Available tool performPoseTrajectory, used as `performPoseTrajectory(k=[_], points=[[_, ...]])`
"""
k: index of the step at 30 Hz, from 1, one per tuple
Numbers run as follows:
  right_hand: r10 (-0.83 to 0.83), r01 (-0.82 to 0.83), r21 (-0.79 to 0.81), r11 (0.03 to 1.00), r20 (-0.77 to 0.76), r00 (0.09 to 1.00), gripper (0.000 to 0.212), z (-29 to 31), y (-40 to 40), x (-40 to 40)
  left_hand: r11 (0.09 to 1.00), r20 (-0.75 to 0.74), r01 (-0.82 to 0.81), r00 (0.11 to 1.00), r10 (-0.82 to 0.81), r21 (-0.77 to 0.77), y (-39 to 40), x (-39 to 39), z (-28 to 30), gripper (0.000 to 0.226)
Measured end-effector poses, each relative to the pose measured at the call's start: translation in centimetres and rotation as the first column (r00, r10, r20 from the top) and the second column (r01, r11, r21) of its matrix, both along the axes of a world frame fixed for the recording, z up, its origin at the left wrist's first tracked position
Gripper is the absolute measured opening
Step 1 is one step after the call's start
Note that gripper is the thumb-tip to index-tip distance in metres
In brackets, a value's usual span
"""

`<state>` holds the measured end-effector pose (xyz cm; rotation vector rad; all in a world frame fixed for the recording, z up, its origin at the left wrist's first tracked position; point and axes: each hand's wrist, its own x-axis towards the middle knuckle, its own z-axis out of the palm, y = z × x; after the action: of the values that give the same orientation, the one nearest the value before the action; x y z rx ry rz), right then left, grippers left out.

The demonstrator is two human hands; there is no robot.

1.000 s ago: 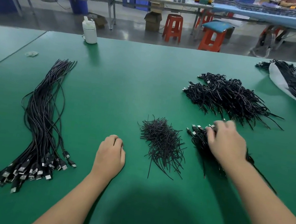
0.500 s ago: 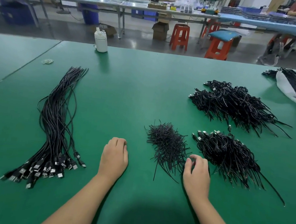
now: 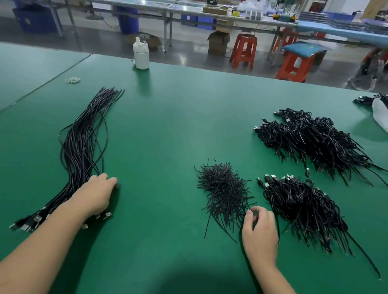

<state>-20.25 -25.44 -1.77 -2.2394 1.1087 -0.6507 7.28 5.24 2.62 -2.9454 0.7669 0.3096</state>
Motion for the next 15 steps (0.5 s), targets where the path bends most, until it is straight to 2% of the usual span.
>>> performPoseTrajectory(k=[3, 7, 11, 15], points=[[0.002, -0.002, 0.002, 1.0, -0.003, 1.0, 0.02, -0.1, 0.0, 0.0, 0.999, -0.019, 0.027, 0.999, -0.027, -0.018, 0.3, 0.8, 0.0, 0.044], [0.002, -0.002, -0.01, 1.0, 0.013, 1.0, 0.017, -0.2, 0.0, 0.0, 0.997, 0.033, 0.067, 0.997, -0.067, -0.022, 0.5, 1.4, 0.3, 0.045], [-0.001, 0.001, -0.013, 1.0, 0.022, 1.0, 0.017, -0.2, 0.0, 0.0, 0.996, 0.084, 0.088, 0.993, -0.085, -0.03, 0.6, 1.8, 0.5, 0.035], [-0.001, 0.002, -0.006, 1.0, 0.019, 1.0, 0.016, -0.2, -0.1, 0.1, 0.994, 0.063, 0.1, 0.993, -0.097, -0.049, 0.8, 1.8, 0.3, 0.039]])
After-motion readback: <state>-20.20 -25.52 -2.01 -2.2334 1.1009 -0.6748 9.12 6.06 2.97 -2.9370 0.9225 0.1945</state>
